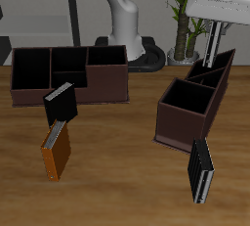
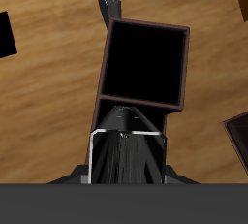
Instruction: Place the right striped book into the left desk caddy's back compartment
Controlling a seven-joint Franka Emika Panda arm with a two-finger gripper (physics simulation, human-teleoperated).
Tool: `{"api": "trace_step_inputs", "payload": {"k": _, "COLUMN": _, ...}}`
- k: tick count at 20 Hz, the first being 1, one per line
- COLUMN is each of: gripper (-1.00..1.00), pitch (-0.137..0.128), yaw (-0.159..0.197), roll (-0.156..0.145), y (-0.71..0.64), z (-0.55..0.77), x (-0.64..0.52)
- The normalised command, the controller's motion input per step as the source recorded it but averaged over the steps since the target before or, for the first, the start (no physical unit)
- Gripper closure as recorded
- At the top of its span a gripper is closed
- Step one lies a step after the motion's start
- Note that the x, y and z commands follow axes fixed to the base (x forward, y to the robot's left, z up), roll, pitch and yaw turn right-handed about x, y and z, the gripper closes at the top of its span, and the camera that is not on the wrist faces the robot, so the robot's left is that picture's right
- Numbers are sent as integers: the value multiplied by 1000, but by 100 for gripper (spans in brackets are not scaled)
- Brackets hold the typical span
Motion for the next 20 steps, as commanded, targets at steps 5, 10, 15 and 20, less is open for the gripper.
{"api": "trace_step_inputs", "payload": {"k": 5, "gripper": 100, "pitch": 45, "yaw": -43, "roll": 2, "y": -41, "z": -186, "x": 135}}
{"api": "trace_step_inputs", "payload": {"k": 10, "gripper": 100, "pitch": 37, "yaw": -9, "roll": 27, "y": 117, "z": -189, "x": 48}}
{"api": "trace_step_inputs", "payload": {"k": 15, "gripper": 100, "pitch": 13, "yaw": -10, "roll": 19, "y": 99, "z": -90, "x": -21}}
{"api": "trace_step_inputs", "payload": {"k": 20, "gripper": 100, "pitch": 13, "yaw": 1, "roll": 16, "y": 61, "z": -135, "x": 19}}
